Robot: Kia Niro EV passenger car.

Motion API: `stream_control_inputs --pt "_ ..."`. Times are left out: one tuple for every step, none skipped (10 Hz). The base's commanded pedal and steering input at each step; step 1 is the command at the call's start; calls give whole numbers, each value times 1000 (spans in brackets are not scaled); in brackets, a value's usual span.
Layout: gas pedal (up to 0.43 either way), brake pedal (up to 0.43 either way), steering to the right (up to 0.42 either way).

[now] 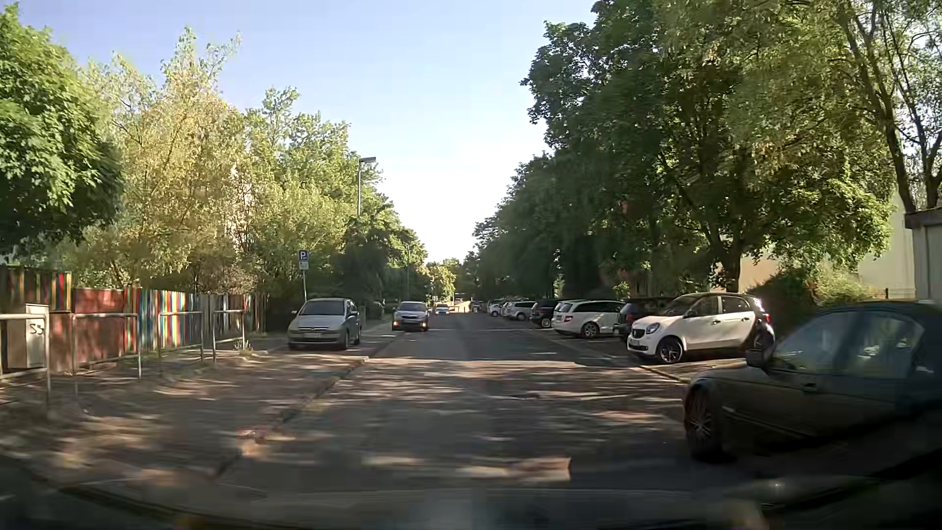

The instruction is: Follow the waypoints while adhering to traffic rules and regulations

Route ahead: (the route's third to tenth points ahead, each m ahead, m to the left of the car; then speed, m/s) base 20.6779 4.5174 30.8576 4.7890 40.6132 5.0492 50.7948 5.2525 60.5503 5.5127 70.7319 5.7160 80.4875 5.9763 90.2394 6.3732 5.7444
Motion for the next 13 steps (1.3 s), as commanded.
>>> stream_control_inputs --pt "67 0 2" --pt "67 0 4" --pt "67 0 9" --pt "67 0 15" --pt "79 0 23" --pt "79 0 27" --pt "79 0 28" --pt "79 0 27" --pt "79 0 27" --pt "79 0 27" --pt "79 0 27" --pt "79 0 26" --pt "79 0 21"
